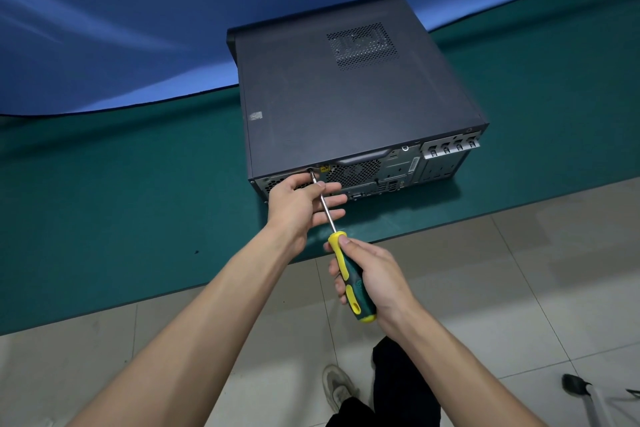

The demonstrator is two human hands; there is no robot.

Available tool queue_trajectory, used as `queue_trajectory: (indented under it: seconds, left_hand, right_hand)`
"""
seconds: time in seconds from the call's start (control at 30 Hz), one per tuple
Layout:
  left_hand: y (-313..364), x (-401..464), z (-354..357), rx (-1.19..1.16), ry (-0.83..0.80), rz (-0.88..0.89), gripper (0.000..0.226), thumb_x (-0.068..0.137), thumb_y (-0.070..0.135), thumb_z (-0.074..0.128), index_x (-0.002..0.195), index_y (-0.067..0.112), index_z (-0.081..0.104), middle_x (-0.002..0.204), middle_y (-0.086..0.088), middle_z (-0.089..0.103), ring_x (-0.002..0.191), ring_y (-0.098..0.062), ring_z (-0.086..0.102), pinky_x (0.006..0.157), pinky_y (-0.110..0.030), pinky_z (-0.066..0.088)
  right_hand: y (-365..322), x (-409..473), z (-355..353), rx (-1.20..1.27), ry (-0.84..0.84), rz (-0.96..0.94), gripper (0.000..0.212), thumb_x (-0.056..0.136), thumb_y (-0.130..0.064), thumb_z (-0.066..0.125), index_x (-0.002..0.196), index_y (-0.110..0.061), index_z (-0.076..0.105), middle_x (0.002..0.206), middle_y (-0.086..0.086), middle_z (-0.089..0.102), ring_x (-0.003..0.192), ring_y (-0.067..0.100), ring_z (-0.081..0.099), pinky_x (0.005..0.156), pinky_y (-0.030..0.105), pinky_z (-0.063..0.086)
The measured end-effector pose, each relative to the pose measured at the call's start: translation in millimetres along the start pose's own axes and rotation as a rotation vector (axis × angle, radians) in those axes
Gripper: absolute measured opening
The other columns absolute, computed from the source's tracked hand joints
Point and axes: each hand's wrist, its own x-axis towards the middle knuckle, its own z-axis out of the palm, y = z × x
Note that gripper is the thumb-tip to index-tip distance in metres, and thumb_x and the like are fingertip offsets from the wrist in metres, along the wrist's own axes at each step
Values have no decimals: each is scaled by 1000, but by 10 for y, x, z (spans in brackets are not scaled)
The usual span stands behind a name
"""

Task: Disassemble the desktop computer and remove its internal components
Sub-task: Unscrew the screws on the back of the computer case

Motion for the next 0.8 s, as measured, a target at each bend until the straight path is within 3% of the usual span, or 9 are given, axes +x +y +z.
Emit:
queue_trajectory:
  seconds: [0.17, 0.33, 0.53, 0.63, 0.8]
  left_hand:
    - [18, -1, -1, 27, 13, 1, 18, 94, -3, 49, 112, 0, 49, 88, -17, 70, 66, -24, 72, 52, -32, 58]
    - [69, 29, -9, 68, 14, -12, 9, 93, -3, 50, 93, 5, 51, 83, -16, 69, 61, -22, 71, 50, -32, 58]
    - [82, 42, -20, 85, 19, -9, 8, 93, -3, 50, 90, 5, 51, 82, -16, 69, 60, -22, 70, 51, -31, 58]
    - [81, 37, -24, 99, 10, -13, 9, 94, -2, 49, 90, 5, 52, 83, -16, 69, 60, -21, 70, 52, -32, 58]
    - [60, -23, -21, 164, 8, -3, 10, 97, 8, 48, 89, 5, 54, 76, -12, 70, 53, -19, 68, 46, -28, 55]
  right_hand:
    - [-5, 2, -14, 108, -51, 60, 28, 96, -28, 51, 94, -4, 67, 60, 5, 56, 41, 14, 47, 40, 21, 39]
    - [-12, 38, 0, 507, -261, 265, 32, 83, -32, 55, 90, -3, 67, 59, 2, 51, 37, 9, 43, 34, 19, 37]
    - [56, 57, 76, 793, -381, 324, 31, 84, -30, 51, 91, -1, 62, 57, 2, 48, 35, 9, 42, 32, 19, 37]
    - [28, 8, 150, 635, -259, 282, 30, 88, -32, 52, 85, -5, 63, 57, 1, 49, 35, 9, 41, 33, 18, 35]
    - [78, -16, 404, -15, 222, 14, 22, 94, -29, 57, 80, -11, 57, 56, -2, 57, 37, 11, 45, 40, 21, 37]
